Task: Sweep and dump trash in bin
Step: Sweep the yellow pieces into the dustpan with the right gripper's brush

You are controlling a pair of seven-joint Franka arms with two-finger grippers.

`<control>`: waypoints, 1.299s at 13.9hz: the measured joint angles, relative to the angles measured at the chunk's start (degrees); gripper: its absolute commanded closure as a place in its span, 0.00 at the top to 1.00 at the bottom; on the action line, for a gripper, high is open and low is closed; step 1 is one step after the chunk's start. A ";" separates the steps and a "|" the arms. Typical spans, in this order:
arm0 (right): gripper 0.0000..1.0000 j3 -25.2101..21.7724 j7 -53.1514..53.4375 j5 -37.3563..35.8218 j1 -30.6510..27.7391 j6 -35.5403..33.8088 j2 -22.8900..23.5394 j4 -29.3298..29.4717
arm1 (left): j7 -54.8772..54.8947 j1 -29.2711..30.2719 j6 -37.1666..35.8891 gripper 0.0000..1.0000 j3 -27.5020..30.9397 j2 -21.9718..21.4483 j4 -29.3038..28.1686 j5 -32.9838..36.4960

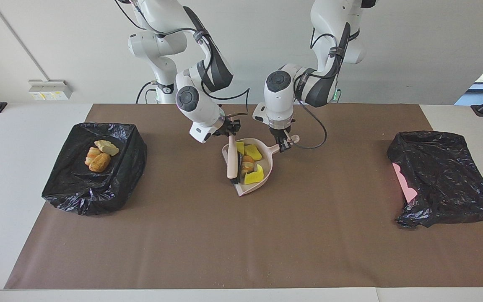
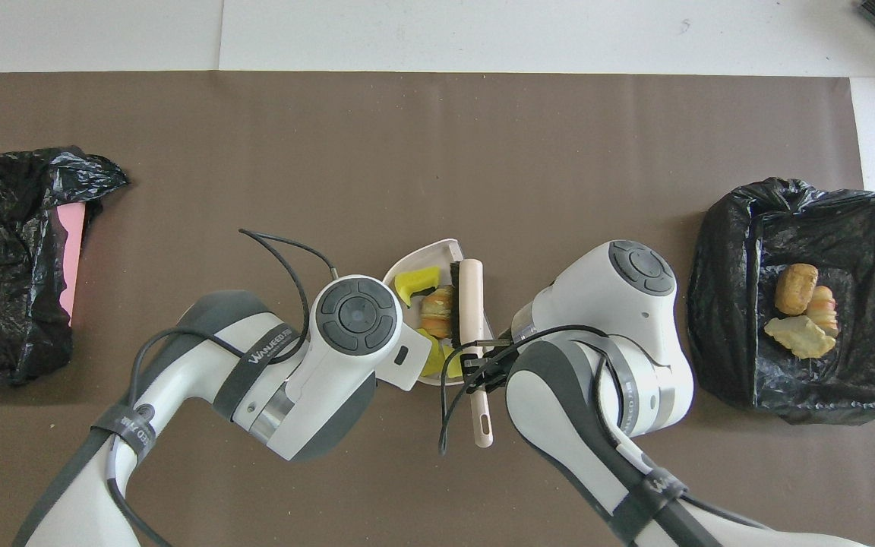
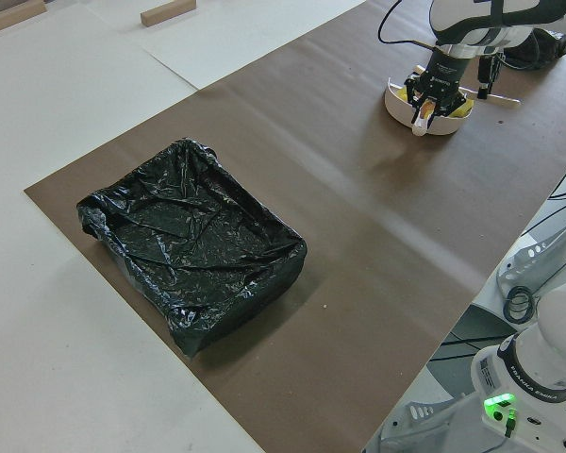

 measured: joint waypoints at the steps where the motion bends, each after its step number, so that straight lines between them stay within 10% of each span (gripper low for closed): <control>1: 0.00 -0.12 -1.04 0.45 -0.48 -0.55 0.04 0.38 | 0.57 0.04 0.01 0.00 0.11 0.00 0.00 0.00; 11: 0.00 -0.43 14.42 -17.48 -1.64 -19.10 -13.58 5.29 | 10.77 5.48 -1.96 0.00 0.80 -2.47 0.82 -0.02; 18: 0.00 0.56 22.91 -16.94 7.45 -17.53 -18.73 -4.03 | 36.63 24.43 -11.20 0.00 1.61 -14.49 1.91 -1.24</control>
